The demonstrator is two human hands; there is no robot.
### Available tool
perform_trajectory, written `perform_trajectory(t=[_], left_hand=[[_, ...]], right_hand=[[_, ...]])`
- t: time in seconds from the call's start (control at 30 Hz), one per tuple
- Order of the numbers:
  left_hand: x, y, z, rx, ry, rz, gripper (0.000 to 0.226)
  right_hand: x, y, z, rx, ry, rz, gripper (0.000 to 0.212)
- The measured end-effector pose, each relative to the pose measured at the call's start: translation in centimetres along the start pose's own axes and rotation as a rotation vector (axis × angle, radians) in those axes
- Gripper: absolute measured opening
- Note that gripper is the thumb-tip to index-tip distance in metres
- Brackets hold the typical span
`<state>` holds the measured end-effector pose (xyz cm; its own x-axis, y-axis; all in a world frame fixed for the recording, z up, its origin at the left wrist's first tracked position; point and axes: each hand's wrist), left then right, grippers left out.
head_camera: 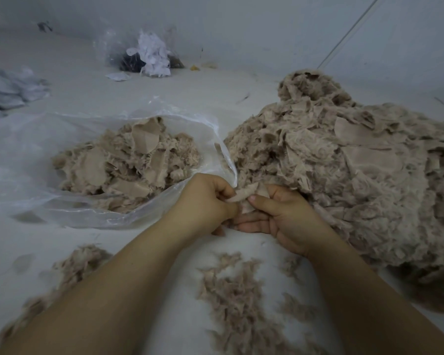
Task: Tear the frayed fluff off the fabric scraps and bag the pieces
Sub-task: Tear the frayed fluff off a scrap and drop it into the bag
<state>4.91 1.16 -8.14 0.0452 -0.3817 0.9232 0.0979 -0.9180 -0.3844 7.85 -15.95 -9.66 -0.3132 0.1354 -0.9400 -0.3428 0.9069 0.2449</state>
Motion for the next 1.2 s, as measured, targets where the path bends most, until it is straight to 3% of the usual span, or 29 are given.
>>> perform_trajectory(t=[0.13, 0.3, 0.5, 0.7, 0.77, 0.87, 0.97, 1.03, 1.1, 1.17, 1.2], left_hand=[[0.1, -0.5, 0.3, -0.057, -0.076, -0.047, 0.010], [0.4, -0.7, 0.4, -0.093, -0.194, -0.384, 0.010], [0.2, -1.9, 0.6, -0.182, -0.183, -0.387, 0.017], [0.4, -3.6, 0.3, -0.514, -0.201, -0.285, 0.017], [0.5, -3.6, 0.2, -0.536, -0.192, -0.224, 0.018], [0.4, -2.9, 0.2, -0.467, -0.212, -0.090, 0.040], [0.4, -2.0, 0.1, -0.333, -0.163, -0.010, 0.036], [0.2, -1.9, 0.6, -0.077, -0.109, -0.304, 0.035], [0.6, -2.3, 1.3, 0.195, -0.066, -0.768, 0.022], [0.7, -2.2, 1.6, 0.295, -0.039, -1.016, 0.006], [0.6, -1.8, 1.4, 0.293, -0.049, -0.998, 0.008]], right_hand=[[0.0, 0.0, 0.0, 0.029, 0.010, -0.015, 0.011], [-0.1, 0.0, -0.1, -0.005, 0.003, -0.040, 0.016], [-0.4, 0.3, -0.2, 0.009, 0.014, 0.010, 0.034], [-0.4, 0.6, -0.3, 0.062, 0.008, 0.045, 0.032], [-0.3, 0.5, -0.2, 0.045, -0.005, 0.027, 0.033], [-0.2, 0.4, -0.3, -0.011, -0.035, -0.086, 0.038], [-0.2, 0.3, -0.2, -0.019, -0.033, -0.068, 0.041], [-0.2, 0.2, -0.2, -0.008, -0.026, -0.051, 0.039], [-0.2, 0.2, -0.2, 0.008, -0.011, -0.045, 0.035], [-0.2, 0.2, -0.2, 0.014, 0.001, -0.053, 0.034], [-0.3, 0.2, -0.2, 0.016, 0.007, -0.058, 0.034]])
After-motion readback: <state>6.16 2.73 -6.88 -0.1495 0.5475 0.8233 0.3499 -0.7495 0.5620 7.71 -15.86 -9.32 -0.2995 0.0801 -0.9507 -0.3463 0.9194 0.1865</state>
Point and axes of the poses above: each hand's wrist, its own z-axis towards the middle knuckle, its own y-axis out of the palm, x = y × z, and after that the axes turned 4 degrees about x, right-handed
